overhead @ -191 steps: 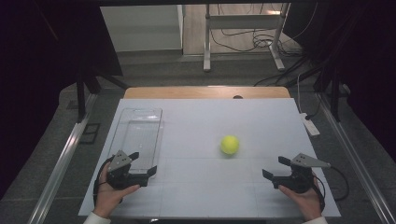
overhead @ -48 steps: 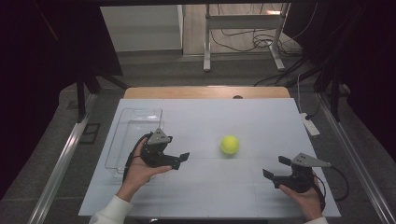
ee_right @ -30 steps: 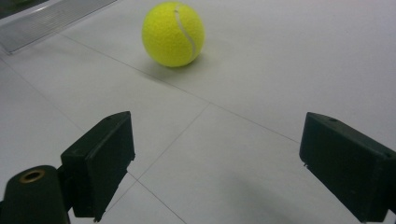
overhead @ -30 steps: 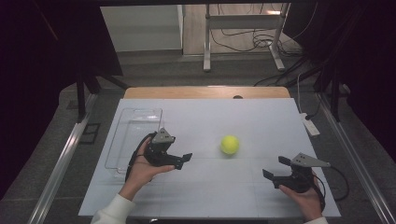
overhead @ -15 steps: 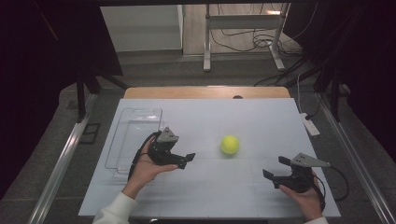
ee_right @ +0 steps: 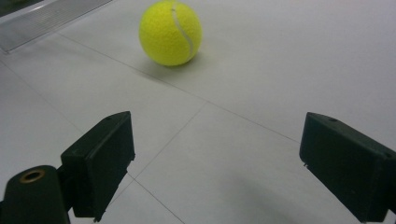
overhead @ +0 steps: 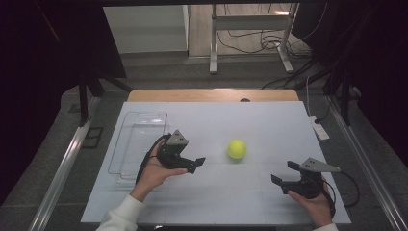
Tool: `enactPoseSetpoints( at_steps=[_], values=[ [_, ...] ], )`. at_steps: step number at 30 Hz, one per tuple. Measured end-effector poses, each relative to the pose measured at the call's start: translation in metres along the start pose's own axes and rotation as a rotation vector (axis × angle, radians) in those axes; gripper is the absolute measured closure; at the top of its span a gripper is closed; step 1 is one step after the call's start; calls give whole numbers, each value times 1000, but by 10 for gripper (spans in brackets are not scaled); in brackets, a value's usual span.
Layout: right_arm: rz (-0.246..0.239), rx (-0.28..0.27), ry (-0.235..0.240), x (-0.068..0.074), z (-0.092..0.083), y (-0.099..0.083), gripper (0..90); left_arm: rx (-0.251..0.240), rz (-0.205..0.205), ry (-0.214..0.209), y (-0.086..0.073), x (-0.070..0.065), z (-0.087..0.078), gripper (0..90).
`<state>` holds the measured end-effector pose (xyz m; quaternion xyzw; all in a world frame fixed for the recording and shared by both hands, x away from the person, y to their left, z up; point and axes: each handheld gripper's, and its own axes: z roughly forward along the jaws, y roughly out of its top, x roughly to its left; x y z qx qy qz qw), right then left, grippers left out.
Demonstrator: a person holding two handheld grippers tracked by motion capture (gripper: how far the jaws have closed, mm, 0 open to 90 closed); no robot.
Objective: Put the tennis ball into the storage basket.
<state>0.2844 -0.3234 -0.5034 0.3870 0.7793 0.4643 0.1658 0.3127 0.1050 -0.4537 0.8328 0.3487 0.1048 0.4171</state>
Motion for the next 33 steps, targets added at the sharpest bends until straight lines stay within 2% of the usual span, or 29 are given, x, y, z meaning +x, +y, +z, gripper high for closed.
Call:
enactPoseSetpoints(
  at_steps=[6,18,33],
  values=[
    [5,-4,4,-1,-1,-1,104,15,14,-4,7,-2,7,100],
    [7,-4,2,-1,-2,-1,104,7,22,-32,20,-4,14,100],
    [9,2,1,-1,-1,-2,104,1,36,-40,30,-7,22,97]
  ],
)
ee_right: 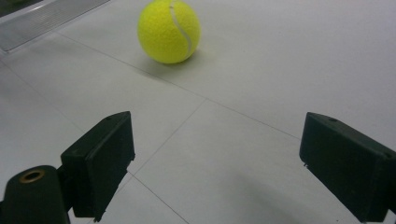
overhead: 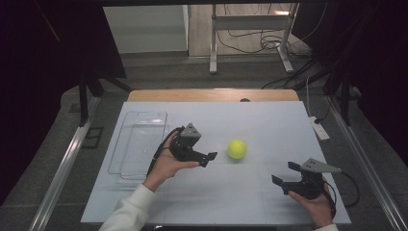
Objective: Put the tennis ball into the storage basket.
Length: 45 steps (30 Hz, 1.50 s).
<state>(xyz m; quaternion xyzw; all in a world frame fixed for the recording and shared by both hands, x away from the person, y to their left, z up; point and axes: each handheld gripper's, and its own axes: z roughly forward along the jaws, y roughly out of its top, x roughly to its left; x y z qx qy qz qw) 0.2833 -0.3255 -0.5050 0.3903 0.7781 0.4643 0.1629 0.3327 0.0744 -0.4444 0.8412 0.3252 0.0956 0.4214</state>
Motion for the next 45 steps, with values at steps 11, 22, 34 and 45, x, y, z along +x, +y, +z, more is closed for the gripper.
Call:
enactPoseSetpoints(
  at_steps=[11,22,34,45],
  values=[
    [0,1,0,0,0,0,104,10,10,-8,7,-1,5,95],
    [1,4,1,0,1,-1,104,17,35,-21,14,-4,13,95],
    [-1,4,0,-1,0,-1,104,30,46,-33,22,-8,24,95],
    [-1,5,-1,-1,0,-1,105,32,64,-42,32,-11,34,95]
  ],
)
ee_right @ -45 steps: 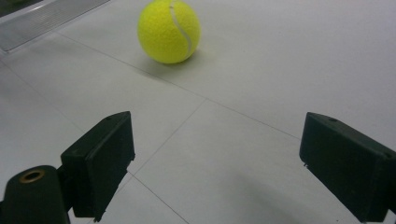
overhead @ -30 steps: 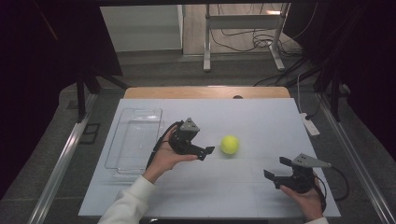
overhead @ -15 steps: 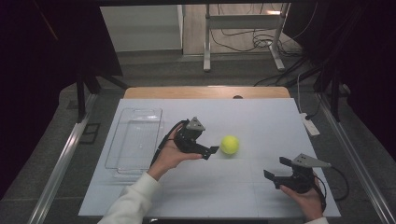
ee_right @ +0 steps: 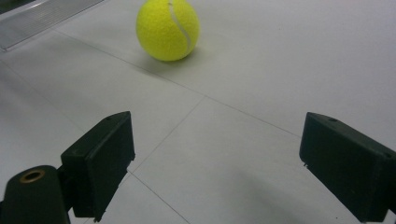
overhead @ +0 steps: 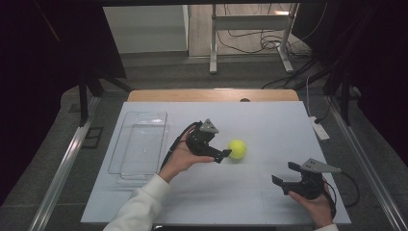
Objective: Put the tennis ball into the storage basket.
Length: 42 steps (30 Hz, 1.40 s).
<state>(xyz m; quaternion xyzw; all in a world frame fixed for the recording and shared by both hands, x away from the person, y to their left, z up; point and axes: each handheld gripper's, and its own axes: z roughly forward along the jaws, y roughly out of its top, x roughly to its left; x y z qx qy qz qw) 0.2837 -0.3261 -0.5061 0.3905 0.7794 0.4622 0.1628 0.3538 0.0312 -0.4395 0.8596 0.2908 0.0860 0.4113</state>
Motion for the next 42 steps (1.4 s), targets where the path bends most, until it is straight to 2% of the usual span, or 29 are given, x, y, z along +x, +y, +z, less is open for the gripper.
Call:
enactPoseSetpoints(
  at_steps=[5,28,42],
  values=[
    [1,2,-1,0,0,0,105,-3,1,-18,3,-2,2,95],
    [0,2,-2,0,0,0,105,41,2,-5,11,3,24,95],
    [-1,3,-4,-1,0,-1,105,73,11,-19,20,3,40,89]
  ],
)
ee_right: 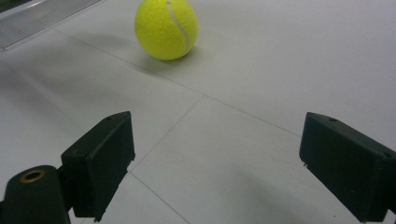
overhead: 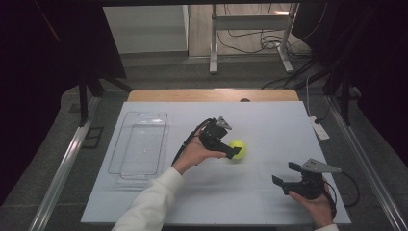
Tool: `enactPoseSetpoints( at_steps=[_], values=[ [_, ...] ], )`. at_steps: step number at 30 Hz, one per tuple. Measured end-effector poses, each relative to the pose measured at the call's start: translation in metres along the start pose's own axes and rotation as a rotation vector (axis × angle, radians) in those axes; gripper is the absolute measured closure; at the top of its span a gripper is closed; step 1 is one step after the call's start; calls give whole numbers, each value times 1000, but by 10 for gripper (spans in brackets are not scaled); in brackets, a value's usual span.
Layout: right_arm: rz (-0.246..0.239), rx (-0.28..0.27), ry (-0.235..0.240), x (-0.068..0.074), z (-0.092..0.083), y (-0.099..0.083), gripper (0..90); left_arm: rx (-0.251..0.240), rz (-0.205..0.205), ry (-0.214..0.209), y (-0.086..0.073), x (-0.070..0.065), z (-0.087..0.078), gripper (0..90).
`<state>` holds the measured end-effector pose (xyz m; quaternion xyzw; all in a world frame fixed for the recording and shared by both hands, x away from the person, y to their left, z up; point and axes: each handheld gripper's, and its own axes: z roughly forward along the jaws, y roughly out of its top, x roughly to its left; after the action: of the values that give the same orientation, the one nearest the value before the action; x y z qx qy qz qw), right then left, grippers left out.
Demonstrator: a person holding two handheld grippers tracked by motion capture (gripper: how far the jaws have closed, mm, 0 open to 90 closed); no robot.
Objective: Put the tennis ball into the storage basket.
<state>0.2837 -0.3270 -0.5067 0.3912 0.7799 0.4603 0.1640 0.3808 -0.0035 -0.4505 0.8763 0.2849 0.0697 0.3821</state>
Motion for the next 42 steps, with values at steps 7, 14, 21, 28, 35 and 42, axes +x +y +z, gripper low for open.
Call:
enactPoseSetpoints(
  at_steps=[7,14,21,28,35,42],
  values=[
    [-1,1,0,0,0,0,105,5,6,-6,4,-1,4,88],
    [-1,2,0,0,0,0,105,20,13,-2,6,0,9,86],
    [0,3,3,0,1,0,105,27,1,-1,8,3,16,86],
    [-4,5,1,0,0,0,105,43,-6,6,10,6,24,83],
    [-4,6,1,0,1,-1,105,58,-16,10,9,10,29,82],
    [-3,6,-1,-1,0,-1,105,76,-22,2,8,12,36,81]
  ],
)
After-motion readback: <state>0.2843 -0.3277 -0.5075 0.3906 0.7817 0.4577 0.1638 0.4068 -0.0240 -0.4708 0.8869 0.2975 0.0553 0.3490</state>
